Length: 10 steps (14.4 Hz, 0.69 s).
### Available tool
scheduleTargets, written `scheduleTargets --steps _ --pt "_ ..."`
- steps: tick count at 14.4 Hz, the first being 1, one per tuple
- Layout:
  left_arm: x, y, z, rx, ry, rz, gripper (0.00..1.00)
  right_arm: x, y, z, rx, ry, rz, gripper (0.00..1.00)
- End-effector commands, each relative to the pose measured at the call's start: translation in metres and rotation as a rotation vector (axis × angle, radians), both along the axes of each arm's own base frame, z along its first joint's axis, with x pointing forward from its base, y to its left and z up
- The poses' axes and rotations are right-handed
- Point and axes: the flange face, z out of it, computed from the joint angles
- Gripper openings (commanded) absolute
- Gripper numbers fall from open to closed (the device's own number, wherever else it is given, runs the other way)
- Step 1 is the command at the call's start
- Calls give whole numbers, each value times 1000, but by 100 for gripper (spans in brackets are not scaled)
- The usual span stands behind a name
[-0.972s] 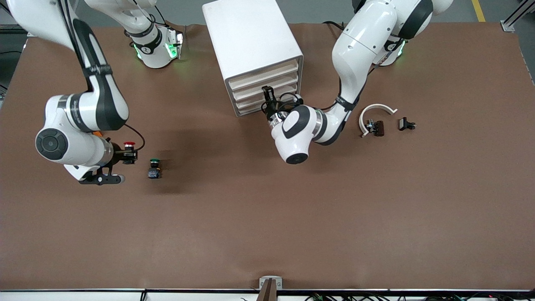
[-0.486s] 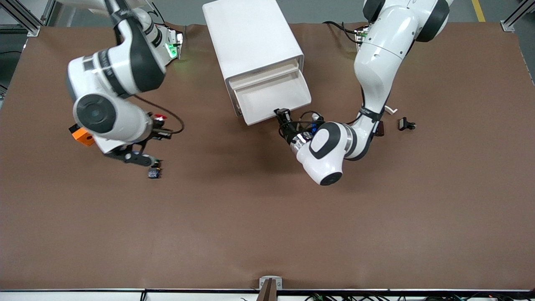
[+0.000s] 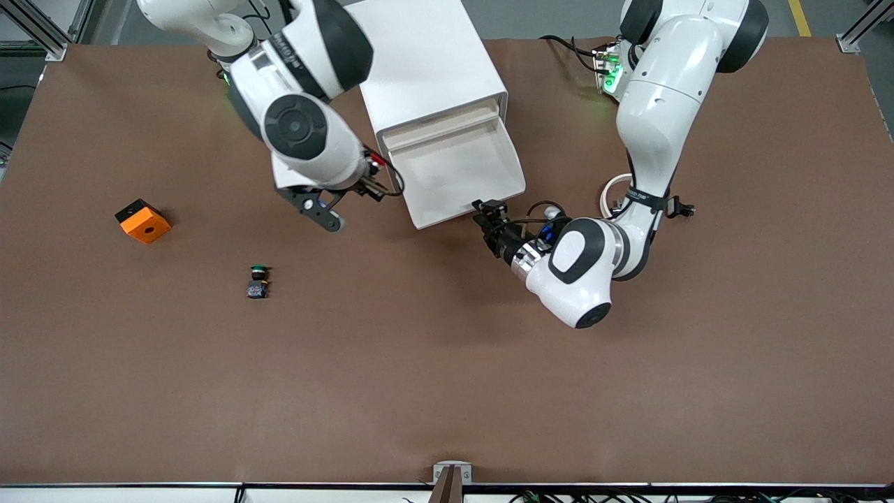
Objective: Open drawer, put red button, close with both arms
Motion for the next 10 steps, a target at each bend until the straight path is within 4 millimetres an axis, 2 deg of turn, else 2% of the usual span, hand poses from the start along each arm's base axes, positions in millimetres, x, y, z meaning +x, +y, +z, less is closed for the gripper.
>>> scheduleTargets --steps 1,2,4,7,9,10 --pt "14 6 24 -30 -96 -32 100 -15 42 -3 -12 -24 -141 22" --pt "23 10 41 -41 -147 -43 100 -22 57 -10 -20 -37 -193 22" --pt "40 30 78 -63 -270 -63 100 -26 75 -25 -36 -54 -291 22" --pt "69 92 148 -157 -517 -116 100 -40 106 -53 -48 -64 -340 22" --pt "84 142 186 -219 -681 -164 100 -45 120 -71 -39 -74 -349 22" --pt "89 162 197 -236 -746 -193 100 -46 125 -81 -36 -78 -350 22"
